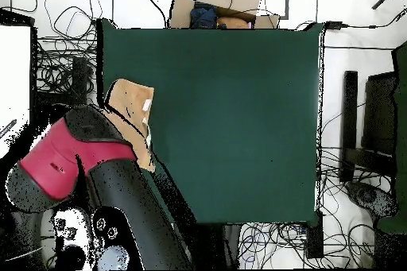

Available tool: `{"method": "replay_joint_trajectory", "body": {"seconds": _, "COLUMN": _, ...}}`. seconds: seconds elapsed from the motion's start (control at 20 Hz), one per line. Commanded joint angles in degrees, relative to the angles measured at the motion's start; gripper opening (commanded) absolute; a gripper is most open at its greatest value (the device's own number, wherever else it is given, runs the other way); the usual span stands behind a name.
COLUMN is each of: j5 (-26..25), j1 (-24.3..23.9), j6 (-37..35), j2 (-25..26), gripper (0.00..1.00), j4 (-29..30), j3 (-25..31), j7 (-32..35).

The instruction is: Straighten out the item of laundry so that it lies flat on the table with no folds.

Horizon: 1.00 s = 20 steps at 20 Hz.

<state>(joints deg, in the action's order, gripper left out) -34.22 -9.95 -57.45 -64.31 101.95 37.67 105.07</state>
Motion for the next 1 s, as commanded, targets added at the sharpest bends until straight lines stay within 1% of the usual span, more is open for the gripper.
{"method": "replay_joint_trajectory", "body": {"seconds": 0.05, "j5": -6.2, "j1": 5.3, "j6": -5.6, "j2": 3.9, "gripper": 0.00, "j4": -4.5, "j3": -8.3, "j7": 17.6}}
{"method": "replay_joint_trajectory", "body": {"seconds": 0.45, "j5": -10.9, "j1": 12.7, "j6": -5.5, "j2": 4.9, "gripper": 0.00, "j4": -6.2, "j3": -14.5, "j7": 20.8}}
{"method": "replay_joint_trajectory", "body": {"seconds": 0.65, "j5": -10.8, "j1": 15.3, "j6": -3.8, "j2": 4.6, "gripper": 0.00, "j4": -5.7, "j3": -17.2, "j7": 21.3}}
{"method": "replay_joint_trajectory", "body": {"seconds": 0.9, "j5": -9.1, "j1": 18.1, "j6": -1.8, "j2": 3.1, "gripper": 0.00, "j4": -4.1, "j3": -20.2, "j7": 21.6}}
{"method": "replay_joint_trajectory", "body": {"seconds": 1.0, "j5": -8.3, "j1": 20.0, "j6": -1.4, "j2": 2.3, "gripper": 0.00, "j4": -3.1, "j3": -21.4, "j7": 23.0}}
